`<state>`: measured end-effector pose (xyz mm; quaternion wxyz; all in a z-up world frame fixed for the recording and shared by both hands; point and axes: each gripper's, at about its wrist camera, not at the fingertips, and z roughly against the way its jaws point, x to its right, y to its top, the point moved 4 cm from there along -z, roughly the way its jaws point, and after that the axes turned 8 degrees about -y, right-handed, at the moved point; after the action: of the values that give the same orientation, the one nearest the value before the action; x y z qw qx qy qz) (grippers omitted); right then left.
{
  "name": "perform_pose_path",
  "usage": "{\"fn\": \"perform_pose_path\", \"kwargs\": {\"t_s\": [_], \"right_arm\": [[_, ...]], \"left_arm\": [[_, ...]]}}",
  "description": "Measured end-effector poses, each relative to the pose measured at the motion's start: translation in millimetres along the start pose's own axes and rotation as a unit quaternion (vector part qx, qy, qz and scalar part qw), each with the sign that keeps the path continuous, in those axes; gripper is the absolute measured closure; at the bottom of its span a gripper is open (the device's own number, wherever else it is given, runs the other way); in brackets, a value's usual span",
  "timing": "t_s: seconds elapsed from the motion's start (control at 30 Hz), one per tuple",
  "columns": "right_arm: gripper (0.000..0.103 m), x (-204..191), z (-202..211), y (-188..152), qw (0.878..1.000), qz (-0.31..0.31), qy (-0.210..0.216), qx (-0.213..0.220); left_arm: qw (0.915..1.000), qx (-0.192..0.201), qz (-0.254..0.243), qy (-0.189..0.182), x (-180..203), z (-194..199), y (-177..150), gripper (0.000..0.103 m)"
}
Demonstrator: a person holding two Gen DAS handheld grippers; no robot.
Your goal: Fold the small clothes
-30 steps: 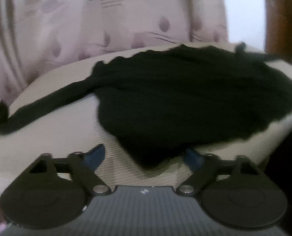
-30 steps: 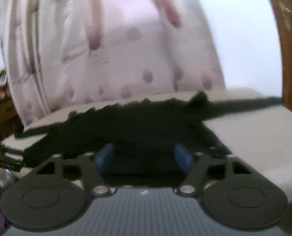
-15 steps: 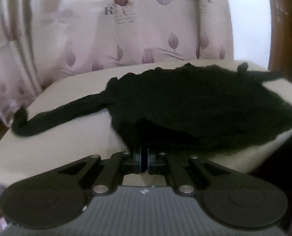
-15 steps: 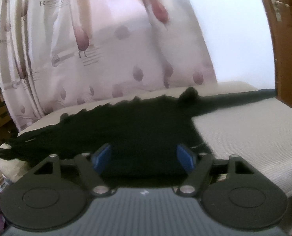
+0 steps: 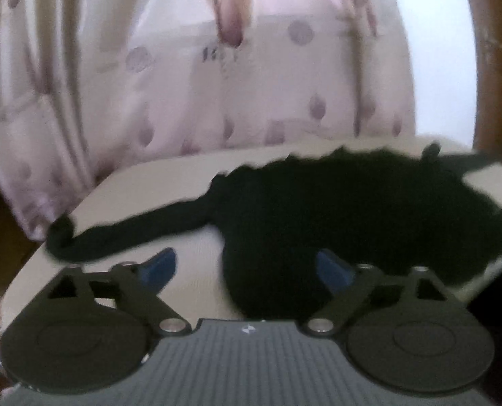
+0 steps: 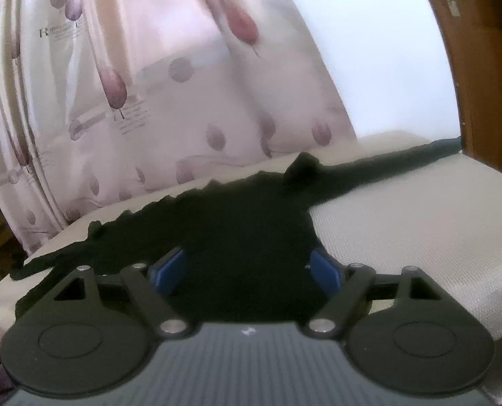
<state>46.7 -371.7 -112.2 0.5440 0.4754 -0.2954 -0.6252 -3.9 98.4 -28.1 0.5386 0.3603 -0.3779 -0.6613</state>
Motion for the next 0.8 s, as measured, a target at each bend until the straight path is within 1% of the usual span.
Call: {"fn": "perform_pose_path", "kwargs": {"t_s": [0.03,0.07,0.1,0.17,0.2,0.23,0.27,0.33,0.37,0.4,0.47,0.53,0.57,0.6,0.63,0.67,0.7,0.73,0.77,0.8], "right_arm": [[0.021,0.8,-5.7,-2.7,1.0,0.009,-0.005,-0.014],[0.022,1.4,-14.0,-7.4,0.999,0.02,-0.008,-0.049],[0.022,1.0,-21.0,-14.0,0.996,0.032,-0.001,-0.089],[0.022,-1.3,-25.4,-24.9,0.988,0.064,0.012,-0.143],[0.022,-1.7,-22.4,-23.1,0.986,0.074,0.016,-0.146],[0.022,0.1,-17.3,-14.0,0.988,0.066,0.027,-0.138],[0.022,5.8,-12.0,1.3,0.991,0.039,0.044,-0.117],[0.02,30.8,-9.4,39.2,0.995,-0.043,0.071,-0.063],[0.015,47.5,-12.8,54.3,0.993,-0.084,0.078,-0.042],[0.013,66.7,-19.5,68.4,0.988,-0.127,0.083,-0.024],[0.013,112.4,-44.6,91.0,0.977,-0.195,0.084,-0.004],[0.014,158.8,-77.2,101.6,0.967,-0.252,0.049,-0.008],[0.024,182.5,-96.3,104.5,0.958,-0.284,0.04,-0.015],[0.042,203.9,-114.7,106.4,0.95,-0.311,0.027,-0.024],[0.045,221.1,-130.4,107.4,0.944,-0.328,0.006,-0.035],[0.045,237.8,-147.3,109.5,0.938,-0.343,-0.012,-0.045],[0.044,251.6,-162.3,111.1,0.932,-0.356,-0.02,-0.055],[0.044,263.4,-176.8,113.1,0.926,-0.37,-0.032,-0.062],[0.043,275.6,-188.0,115.9,0.921,-0.382,-0.052,-0.063],[0.041,284.4,-197.0,119.1,0.916,-0.391,-0.061,-0.061]], "left_arm": [[1.0,0.004,0.002,-0.002,4.1,-8.4,5.1,0.008],[1.0,0.003,0.005,-0.005,7.7,-19.6,9.2,0.008],[1.0,-0.004,0.007,-0.005,11.7,-31.6,12.3,0.008],[0.9998,-0.018,0.011,-0.004,15.9,-54.7,19.2,0.008],[0.9997,-0.018,0.015,-0.006,16.0,-62.7,22.9,0.008],[0.9997,-0.014,0.018,-0.008,15.8,-70.8,27.7,0.008],[0.9998,-0.007,0.018,-0.009,16.1,-78.1,33.0,0.005],[0.9998,0.013,0.016,-0.002,15.9,-95.0,42.6,0.0],[0.9996,0.023,0.017,0.003,15.8,-103.1,46.0,0.0],[0.9993,0.03,0.019,0.008,15.6,-112.3,49.4,0.0],[0.9989,0.041,0.02,0.013,15.2,-135.5,53.5,0.0],[0.999,0.031,0.019,0.026,13.1,-158.8,51.2,0.0],[0.9991,0.021,0.023,0.029,10.7,-170.6,49.0,0.0],[0.9991,0.015,0.026,0.03,8.1,-178.6,45.6,0.0],[0.9989,0.008,0.026,0.038,5.9,-185.3,42.0,0.0],[0.9985,0.001,0.025,0.049,4.0,-190.7,37.9,0.0],[0.9982,-0.003,0.023,0.055,2.5,-194.4,33.1,0.0],[0.9982,-0.008,0.023,0.055,0.8,-196.5,28.6,0.0],[0.9982,-0.02,0.028,0.05,-0.6,-199.0,25.1,0.0],[0.9984,-0.024,0.032,0.04,-0.8,-199.6,24.0,0.0]]}}
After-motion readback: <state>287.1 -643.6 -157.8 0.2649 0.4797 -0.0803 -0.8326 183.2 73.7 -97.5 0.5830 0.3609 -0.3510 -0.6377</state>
